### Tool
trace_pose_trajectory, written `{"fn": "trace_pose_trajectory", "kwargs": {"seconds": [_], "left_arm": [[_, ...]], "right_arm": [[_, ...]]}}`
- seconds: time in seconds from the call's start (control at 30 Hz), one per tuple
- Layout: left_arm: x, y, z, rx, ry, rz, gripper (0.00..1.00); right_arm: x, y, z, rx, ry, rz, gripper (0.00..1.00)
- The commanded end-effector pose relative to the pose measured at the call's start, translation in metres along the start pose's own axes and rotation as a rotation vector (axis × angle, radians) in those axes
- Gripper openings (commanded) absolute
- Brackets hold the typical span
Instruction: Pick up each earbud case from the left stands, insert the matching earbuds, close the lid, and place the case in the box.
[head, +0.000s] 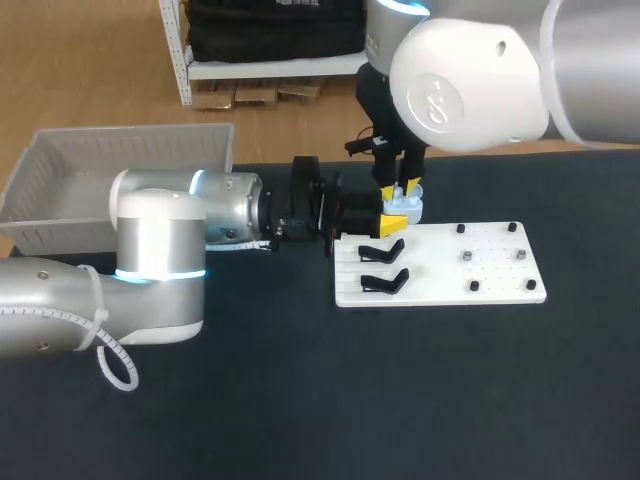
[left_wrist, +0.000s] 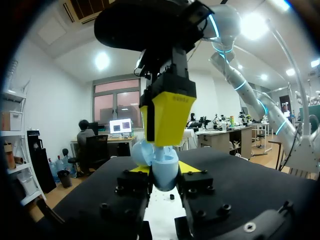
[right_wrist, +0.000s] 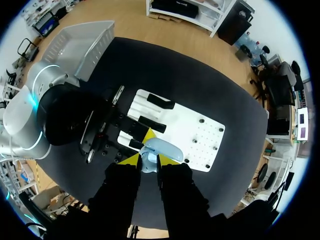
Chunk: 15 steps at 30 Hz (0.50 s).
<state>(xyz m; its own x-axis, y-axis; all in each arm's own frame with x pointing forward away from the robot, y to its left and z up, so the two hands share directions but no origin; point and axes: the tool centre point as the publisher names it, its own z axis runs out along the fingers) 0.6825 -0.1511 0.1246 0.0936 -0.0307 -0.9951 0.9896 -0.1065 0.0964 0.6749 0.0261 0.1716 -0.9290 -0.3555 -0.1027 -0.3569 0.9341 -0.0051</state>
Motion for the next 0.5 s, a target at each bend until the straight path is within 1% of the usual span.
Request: {"fn": "trace_pose_trajectory", "kwargs": {"seconds": [0.03, 0.47, 0.5], "left_arm": [[0.0010, -0.0012, -0.0004, -0.003, -0.003, 0.003, 0.00], [0.0010, -0.0012, -0.0004, -0.003, -0.003, 0.003, 0.00], [0.0010, -0.0012, -0.0004, -0.003, -0.003, 0.003, 0.00]], "right_arm": [[-0.0022, -0.0017, 0.0021, 0.003, 0.007, 0.000, 0.00], [0.0008, 0.0003, 0.0057, 0.011, 0.023, -0.030, 0.00], [0.0012, 0.0004, 0.0057, 0.011, 0.023, -0.030, 0.05]]}}
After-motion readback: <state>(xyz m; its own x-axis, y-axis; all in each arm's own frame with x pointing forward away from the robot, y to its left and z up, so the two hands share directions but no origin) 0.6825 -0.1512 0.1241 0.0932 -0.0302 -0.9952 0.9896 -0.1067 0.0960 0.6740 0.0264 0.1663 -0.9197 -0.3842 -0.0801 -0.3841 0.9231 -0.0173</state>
